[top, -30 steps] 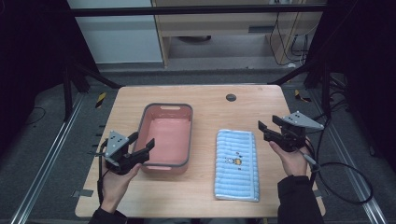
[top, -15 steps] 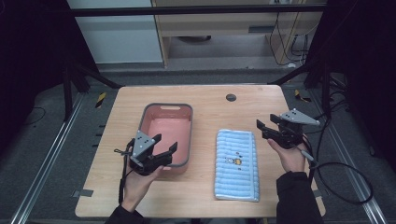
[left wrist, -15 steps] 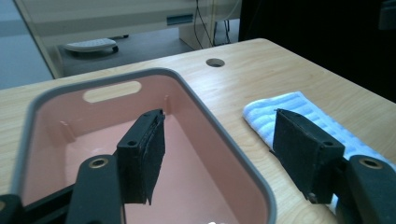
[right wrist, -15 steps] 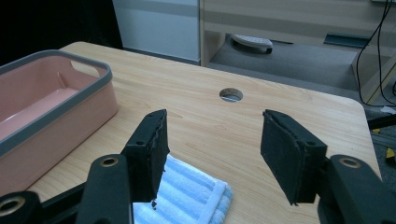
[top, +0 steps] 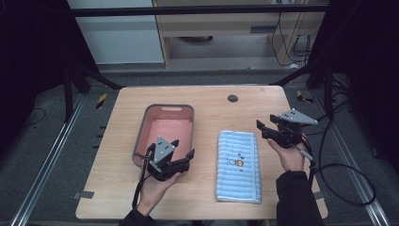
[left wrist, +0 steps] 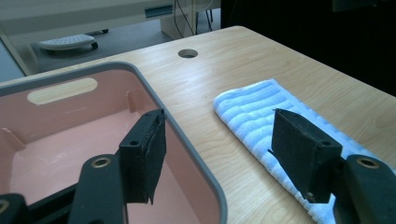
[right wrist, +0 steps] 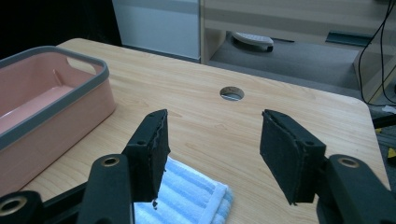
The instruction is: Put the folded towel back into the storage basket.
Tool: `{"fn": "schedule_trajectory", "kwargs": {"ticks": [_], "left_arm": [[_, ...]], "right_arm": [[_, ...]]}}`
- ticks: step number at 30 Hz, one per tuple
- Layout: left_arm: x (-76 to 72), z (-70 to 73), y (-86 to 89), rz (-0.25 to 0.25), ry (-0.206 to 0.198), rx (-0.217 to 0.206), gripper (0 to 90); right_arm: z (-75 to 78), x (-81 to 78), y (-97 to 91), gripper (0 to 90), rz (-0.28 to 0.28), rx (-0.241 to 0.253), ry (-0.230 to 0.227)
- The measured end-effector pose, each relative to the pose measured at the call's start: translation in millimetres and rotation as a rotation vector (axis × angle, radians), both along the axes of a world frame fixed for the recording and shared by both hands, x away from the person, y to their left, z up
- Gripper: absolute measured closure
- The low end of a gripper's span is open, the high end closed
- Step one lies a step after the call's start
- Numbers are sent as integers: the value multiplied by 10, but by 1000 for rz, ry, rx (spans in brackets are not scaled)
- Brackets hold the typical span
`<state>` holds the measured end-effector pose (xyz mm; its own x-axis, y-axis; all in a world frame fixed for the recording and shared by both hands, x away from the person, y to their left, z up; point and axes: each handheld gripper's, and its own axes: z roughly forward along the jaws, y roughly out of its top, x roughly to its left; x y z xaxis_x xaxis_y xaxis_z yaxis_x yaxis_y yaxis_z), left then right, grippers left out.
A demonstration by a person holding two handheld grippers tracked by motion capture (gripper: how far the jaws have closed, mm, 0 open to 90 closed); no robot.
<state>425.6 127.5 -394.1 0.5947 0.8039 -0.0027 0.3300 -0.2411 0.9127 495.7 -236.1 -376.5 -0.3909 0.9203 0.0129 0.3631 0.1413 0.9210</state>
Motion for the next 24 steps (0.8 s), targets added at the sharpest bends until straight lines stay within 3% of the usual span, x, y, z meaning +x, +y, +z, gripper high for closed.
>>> {"fn": "schedule_trajectory", "kwargs": {"ticks": [6,24], "left_arm": [[-4,-52,-139,-19,20,-7,360],[-39,-265,-409,-62,57,33,360]], "right_arm": [[-54,68,37,424,2,-8,19],[-259,228,54,423,-3,-23,65]]}}
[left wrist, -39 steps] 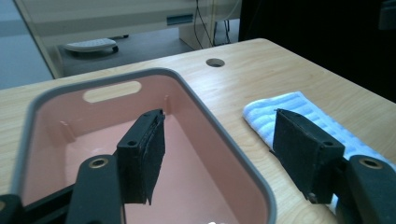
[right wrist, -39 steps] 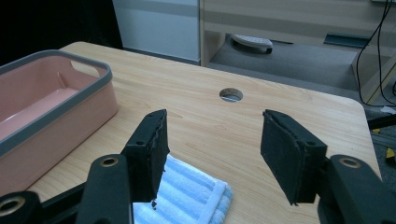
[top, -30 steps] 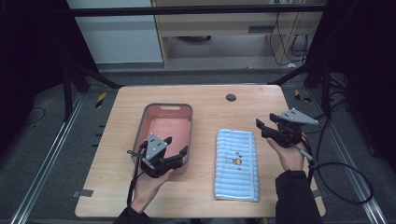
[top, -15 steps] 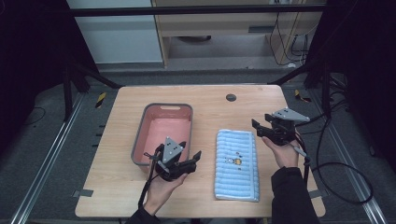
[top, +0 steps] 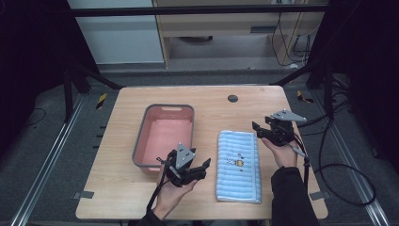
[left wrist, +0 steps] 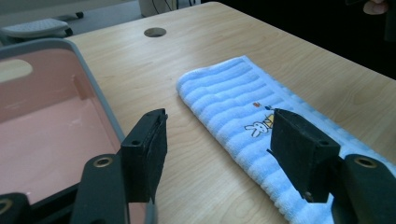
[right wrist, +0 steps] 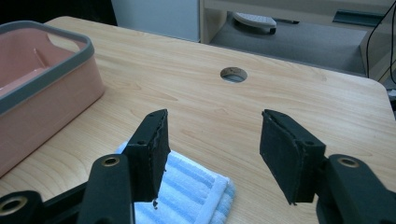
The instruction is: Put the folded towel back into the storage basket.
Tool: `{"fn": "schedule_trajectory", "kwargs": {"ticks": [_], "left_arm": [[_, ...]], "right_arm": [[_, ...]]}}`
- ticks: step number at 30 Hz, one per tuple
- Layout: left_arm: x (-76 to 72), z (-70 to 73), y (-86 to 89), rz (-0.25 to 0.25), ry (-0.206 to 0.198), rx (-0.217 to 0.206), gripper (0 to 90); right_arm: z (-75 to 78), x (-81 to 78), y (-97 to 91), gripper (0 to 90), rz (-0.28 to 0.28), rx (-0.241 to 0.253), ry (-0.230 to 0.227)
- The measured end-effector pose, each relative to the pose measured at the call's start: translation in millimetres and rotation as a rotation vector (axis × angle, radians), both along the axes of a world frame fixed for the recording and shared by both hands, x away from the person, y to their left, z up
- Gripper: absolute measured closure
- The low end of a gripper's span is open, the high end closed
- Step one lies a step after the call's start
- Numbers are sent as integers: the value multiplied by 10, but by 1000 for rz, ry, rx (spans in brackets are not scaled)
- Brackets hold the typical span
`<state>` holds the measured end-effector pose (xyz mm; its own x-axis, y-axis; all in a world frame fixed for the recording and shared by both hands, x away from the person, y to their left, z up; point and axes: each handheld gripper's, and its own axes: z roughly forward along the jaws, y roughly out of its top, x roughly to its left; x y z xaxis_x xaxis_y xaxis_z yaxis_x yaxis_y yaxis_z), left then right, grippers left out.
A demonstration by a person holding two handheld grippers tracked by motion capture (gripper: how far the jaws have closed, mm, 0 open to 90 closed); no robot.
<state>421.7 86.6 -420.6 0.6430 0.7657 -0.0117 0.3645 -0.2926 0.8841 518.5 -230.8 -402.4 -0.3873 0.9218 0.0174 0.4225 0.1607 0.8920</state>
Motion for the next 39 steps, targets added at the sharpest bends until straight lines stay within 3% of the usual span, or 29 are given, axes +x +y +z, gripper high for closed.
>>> {"fn": "schedule_trajectory", "kwargs": {"ticks": [19,36,39], "left_arm": [[-48,-300,-244,-49,56,47,368],[-81,-520,-387,-88,122,80,427],[-82,-560,-405,-92,134,85,443]], "right_arm": [[-310,90,9,426,4,-22,62],[-512,142,32,443,17,-33,107],[-580,148,44,445,16,-35,131]]}}
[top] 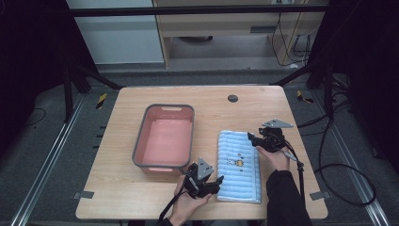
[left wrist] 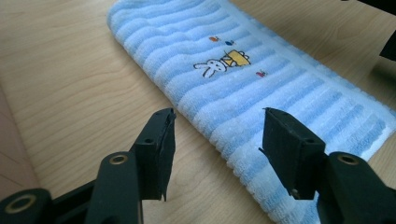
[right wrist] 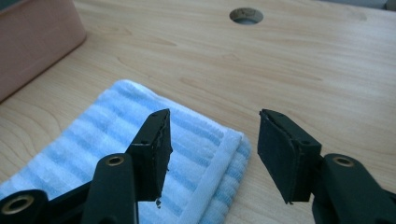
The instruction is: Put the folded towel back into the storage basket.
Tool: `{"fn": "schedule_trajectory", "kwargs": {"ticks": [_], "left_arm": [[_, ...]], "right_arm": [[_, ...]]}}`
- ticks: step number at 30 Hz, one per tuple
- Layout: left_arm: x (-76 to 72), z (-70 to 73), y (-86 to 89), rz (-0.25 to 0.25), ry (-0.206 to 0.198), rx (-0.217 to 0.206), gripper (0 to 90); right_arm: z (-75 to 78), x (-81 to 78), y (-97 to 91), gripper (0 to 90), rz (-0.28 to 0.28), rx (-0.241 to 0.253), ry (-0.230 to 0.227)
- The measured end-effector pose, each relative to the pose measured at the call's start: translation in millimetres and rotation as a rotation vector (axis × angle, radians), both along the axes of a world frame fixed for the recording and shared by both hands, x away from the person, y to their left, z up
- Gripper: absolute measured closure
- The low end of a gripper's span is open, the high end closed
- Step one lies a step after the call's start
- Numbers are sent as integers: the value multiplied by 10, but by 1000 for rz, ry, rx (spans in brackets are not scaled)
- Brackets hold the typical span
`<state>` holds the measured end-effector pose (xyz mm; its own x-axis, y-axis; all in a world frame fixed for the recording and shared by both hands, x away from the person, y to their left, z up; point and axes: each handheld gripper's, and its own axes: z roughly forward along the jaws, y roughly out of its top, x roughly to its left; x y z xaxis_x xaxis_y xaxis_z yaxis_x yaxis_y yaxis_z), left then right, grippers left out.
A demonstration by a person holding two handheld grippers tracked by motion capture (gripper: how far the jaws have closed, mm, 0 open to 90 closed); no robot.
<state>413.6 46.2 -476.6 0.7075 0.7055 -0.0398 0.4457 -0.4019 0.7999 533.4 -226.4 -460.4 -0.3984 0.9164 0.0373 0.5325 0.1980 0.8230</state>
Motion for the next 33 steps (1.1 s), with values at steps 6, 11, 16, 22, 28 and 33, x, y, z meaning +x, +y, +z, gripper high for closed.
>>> {"fn": "schedule_trajectory", "kwargs": {"ticks": [6,11,16,22,28,33], "left_arm": [[9,-76,-32,-1,24,11,476],[19,-141,-63,-4,43,21,503],[32,-182,-88,-9,60,29,527],[42,-210,-106,-11,76,25,569],[51,-231,-121,-13,88,23,603],[49,-240,-134,-7,97,19,640]], "right_arm": [[-113,27,-4,447,1,-18,35],[-202,60,4,448,-6,-34,71],[-243,74,17,448,1,-38,92],[-314,85,-26,457,-12,-35,115],[-374,92,-45,473,-13,-34,145],[-390,87,-36,530,-5,-31,151]]}}
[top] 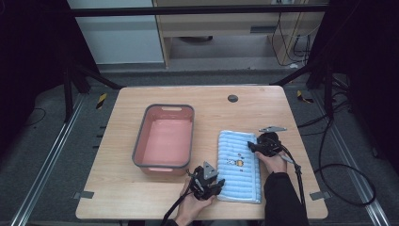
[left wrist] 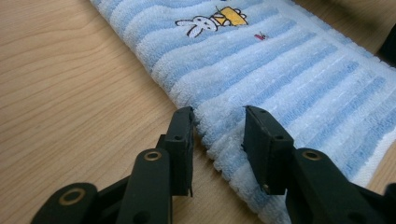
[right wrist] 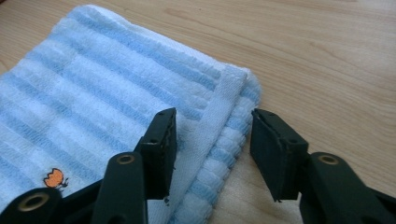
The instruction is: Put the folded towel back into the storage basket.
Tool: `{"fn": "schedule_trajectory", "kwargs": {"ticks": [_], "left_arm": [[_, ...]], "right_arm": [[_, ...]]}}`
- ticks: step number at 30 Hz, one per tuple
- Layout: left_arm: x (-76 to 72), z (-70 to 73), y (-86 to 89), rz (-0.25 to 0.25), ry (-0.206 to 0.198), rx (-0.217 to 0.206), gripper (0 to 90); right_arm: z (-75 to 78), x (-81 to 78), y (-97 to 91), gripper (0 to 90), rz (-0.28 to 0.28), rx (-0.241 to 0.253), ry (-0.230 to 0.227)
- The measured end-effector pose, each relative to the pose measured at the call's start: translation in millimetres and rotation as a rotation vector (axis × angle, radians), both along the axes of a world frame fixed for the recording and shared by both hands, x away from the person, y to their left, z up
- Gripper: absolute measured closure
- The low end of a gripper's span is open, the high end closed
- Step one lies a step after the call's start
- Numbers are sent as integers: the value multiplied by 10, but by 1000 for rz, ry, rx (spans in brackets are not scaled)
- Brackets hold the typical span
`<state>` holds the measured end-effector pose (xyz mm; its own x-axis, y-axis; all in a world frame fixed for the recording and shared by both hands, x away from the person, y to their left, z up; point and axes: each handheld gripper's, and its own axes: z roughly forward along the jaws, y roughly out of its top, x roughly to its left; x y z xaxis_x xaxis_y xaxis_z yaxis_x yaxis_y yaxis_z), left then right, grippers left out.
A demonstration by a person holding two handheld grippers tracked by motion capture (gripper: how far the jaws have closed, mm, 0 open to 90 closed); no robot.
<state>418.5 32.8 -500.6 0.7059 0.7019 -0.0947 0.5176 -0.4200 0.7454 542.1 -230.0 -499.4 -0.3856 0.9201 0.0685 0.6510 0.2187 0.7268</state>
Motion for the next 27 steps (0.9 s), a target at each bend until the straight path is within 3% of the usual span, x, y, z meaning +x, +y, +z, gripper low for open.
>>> {"fn": "schedule_trajectory", "kwargs": {"ticks": [15,27], "left_arm": [[-2,3,-38,3,18,-1,818],[-22,72,2,9,3,-47,854]], "right_arm": [[-4,-24,27,802,31,64,24],[155,-122,24,829,43,78,-29]]}}
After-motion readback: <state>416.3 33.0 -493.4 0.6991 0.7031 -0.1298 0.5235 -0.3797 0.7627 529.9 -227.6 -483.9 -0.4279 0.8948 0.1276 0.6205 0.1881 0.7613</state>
